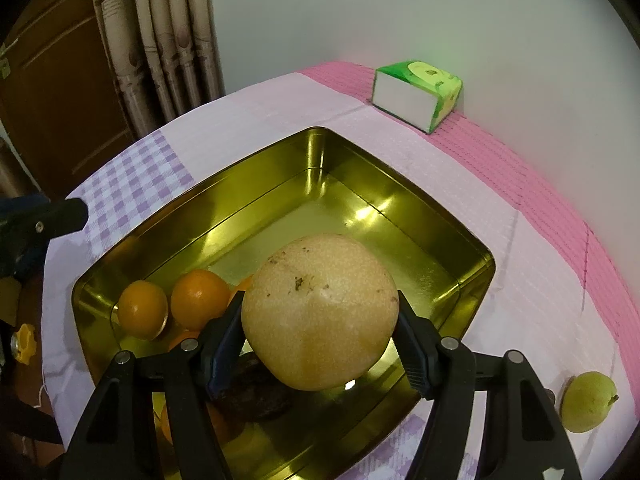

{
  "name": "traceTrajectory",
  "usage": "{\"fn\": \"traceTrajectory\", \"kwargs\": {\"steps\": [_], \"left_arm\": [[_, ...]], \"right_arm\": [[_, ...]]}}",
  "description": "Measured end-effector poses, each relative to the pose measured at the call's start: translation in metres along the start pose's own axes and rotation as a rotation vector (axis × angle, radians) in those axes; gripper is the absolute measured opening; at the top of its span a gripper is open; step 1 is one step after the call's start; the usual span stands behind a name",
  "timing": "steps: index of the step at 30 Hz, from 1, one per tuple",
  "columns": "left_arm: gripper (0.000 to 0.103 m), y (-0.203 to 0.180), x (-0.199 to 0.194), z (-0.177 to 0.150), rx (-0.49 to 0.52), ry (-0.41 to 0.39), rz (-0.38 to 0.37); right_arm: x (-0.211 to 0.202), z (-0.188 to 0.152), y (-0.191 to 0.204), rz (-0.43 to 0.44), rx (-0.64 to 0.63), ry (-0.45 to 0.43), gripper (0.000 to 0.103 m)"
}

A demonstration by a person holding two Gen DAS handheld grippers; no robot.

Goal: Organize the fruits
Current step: 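Lift the pale yellow fruit with the right gripper and carry it over the tray, then lower the pale yellow fruit into the tray and open the right gripper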

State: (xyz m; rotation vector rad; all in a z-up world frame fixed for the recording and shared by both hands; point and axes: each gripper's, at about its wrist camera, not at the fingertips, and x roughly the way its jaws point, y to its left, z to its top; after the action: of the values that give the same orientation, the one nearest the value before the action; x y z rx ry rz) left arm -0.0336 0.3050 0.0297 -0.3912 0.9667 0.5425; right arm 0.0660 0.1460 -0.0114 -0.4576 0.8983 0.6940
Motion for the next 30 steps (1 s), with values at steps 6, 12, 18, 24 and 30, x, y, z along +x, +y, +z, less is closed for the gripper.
{"fn": "traceTrajectory", "kwargs": {"steps": [6, 12, 18, 24, 30], "left_arm": [[0.083, -0.0002, 0.0000, -0.0012, 0.002, 0.000, -0.004], [0.083, -0.0005, -0.0003, -0.0008, 0.003, 0.000, -0.004], [0.083, -0.0029, 0.0002, -0.0020, 0.005, 0.001, -0.003], [0.083, -0.0041, 0.0005, -0.0025, 0.008, 0.004, -0.003], [0.083, -0.0068, 0.0003, -0.0029, 0.016, 0.002, -0.004]], "right_arm": [[-0.0003, -0.0012, 0.0012, 0.005, 0.000, 0.005, 0.066], [0.0001, -0.0051, 0.0011, 0.018, 0.017, 0.018, 0.066], [-0.0003, -0.0065, 0.0008, 0.020, 0.021, 0.021, 0.066], [-0.0019, -0.0083, -0.0030, 0.033, 0.044, 0.023, 0.066], [-0.0066, -0.0084, -0.0045, 0.039, 0.051, 0.015, 0.066]]}}
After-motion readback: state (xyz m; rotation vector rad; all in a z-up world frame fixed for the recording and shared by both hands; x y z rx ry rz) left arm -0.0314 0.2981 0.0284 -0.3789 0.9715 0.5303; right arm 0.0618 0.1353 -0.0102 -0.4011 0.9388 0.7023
